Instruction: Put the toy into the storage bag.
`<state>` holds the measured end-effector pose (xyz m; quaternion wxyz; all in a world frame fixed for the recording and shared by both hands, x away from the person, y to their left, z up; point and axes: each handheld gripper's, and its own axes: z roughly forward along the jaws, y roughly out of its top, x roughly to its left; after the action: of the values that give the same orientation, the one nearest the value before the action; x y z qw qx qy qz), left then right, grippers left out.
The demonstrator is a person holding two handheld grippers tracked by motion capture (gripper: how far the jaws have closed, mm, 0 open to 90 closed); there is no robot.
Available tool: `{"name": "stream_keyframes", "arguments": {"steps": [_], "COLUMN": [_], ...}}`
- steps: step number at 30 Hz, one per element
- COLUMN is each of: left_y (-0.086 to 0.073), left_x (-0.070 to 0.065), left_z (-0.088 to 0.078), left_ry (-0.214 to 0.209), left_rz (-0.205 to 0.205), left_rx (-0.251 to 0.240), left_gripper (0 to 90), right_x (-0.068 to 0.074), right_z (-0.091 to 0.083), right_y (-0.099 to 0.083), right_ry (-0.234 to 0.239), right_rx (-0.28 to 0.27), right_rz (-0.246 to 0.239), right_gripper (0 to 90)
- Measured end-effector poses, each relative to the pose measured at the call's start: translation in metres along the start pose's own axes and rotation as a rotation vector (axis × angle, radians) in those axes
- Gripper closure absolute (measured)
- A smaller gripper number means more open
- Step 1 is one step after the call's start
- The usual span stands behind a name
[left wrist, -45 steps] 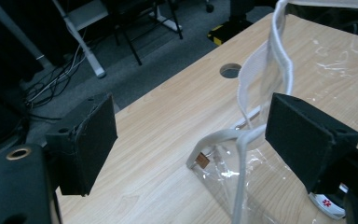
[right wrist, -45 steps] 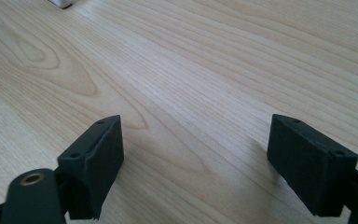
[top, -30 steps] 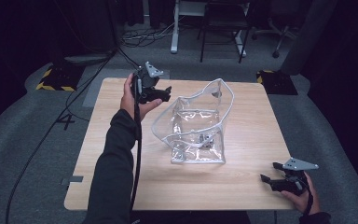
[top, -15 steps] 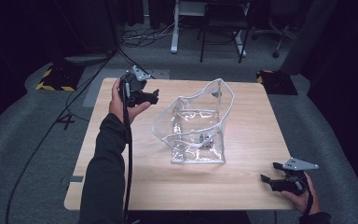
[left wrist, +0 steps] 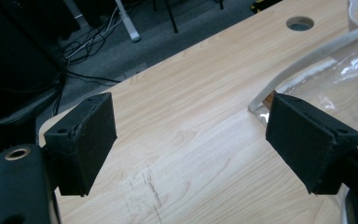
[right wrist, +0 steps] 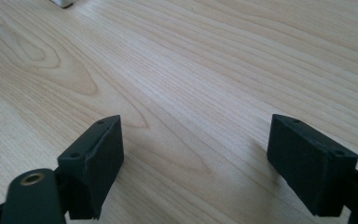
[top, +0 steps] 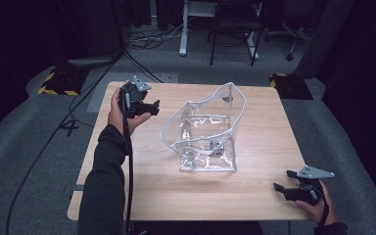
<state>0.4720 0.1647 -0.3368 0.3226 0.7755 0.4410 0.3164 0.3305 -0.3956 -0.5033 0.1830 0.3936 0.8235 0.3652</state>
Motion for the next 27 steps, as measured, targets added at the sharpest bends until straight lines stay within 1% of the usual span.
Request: {"name": "stream_keyframes", "arguments": {"steps": [1,5,6,7,9,10,11,12,13,14,15,16,17,19,22,23,24,25,26,27], "left_y": [-0.001,-0.006,-0.008,-0.01,-0.011,-0.013,-0.014,-0.015,-0.016,-0.017,-0.018,-0.02,-0.022,-0.025,-0.028,-0.03,-0.031,-0.033,-0.035,-0.037], "left_x": [0.001,0.002,0.003,0.004,0.003,0.004,0.004,0.005,0.005,0.005,0.005,0.005,0.005,0.004,0.004,0.005,0.004,0.004,0.005,0.004], "left_z": [0.0,-0.002,-0.003,-0.003,-0.004,-0.004,-0.004,-0.005,-0.005,-0.006,-0.006,-0.006,-0.007,-0.006,-0.006,-0.007,-0.007,-0.007,-0.007,-0.007], "left_ry": [-0.003,0.008,0.001,0.008,0.01,0.006,0.01,-0.009,-0.004,-0.007,0.001,-0.003,-0.003,0.005,-0.002,-0.002,0.004,-0.004,0.003,0.001], "left_rz": [0.002,0.009,0.013,0.019,0.02,0.028,0.029,0.019,0.018,0.018,0.021,0.016,0.03,0.029,0.029,0.041,0.032,0.034,0.044,0.032], "left_rx": [0.009,0.019,0.025,0.029,0.032,0.038,0.039,0.038,0.032,0.038,0.037,0.033,0.043,0.038,0.047,0.062,0.047,0.056,0.063,0.062], "left_gripper": [16.5,16.5,16.6,16.6,16.6,16.6,16.6,16.6,16.6,16.6,16.7,16.7,16.7,16.7,16.6,16.6,16.6,16.6,16.6,16.6], "right_x": [0.0,0.0,0.0,0.0,0.0,0.0,0.0,0.0,0.0,0.0,0.0,0.0,0.0,0.0,0.0,0.0,0.0,0.0,0.0,0.0], "right_z": [0.0,0.0,0.0,0.0,0.0,0.0,0.0,0.0,0.0,0.0,0.0,0.0,0.0,0.0,0.0,0.0,0.0,0.0,0.0,0.0], "right_y": [0.0,0.0,0.0,0.0,0.0,0.0,0.0,0.0,0.0,0.0,0.0,0.0,0.0,0.0,0.0,0.0,0.0,0.0,0.0,0.0], "right_ry": [-0.001,0.0,0.0,-0.001,0.0,0.0,0.0,0.0,0.0,0.0,0.0,0.0,-0.001,0.0,0.0,-0.001,-0.001,0.0,0.0,-0.001], "right_rx": [0.0,0.0,-0.001,-0.001,-0.001,0.0,0.0,-0.001,0.001,0.001,0.0,0.0,0.001,0.0,0.0,0.0,-0.001,0.0,0.001,-0.001], "right_rz": [0.0,0.001,0.0,0.001,0.001,-0.001,0.001,0.001,-0.004,-0.004,0.001,0.001,-0.003,0.0,0.0,-0.004,0.001,-0.002,-0.002,0.001], "right_gripper": [18.7,18.6,18.7,18.6,18.6,18.6,18.6,18.6,18.7,18.7,18.6,18.6,18.6,18.7,18.6,18.7,18.6,18.6,18.6,18.6]}}
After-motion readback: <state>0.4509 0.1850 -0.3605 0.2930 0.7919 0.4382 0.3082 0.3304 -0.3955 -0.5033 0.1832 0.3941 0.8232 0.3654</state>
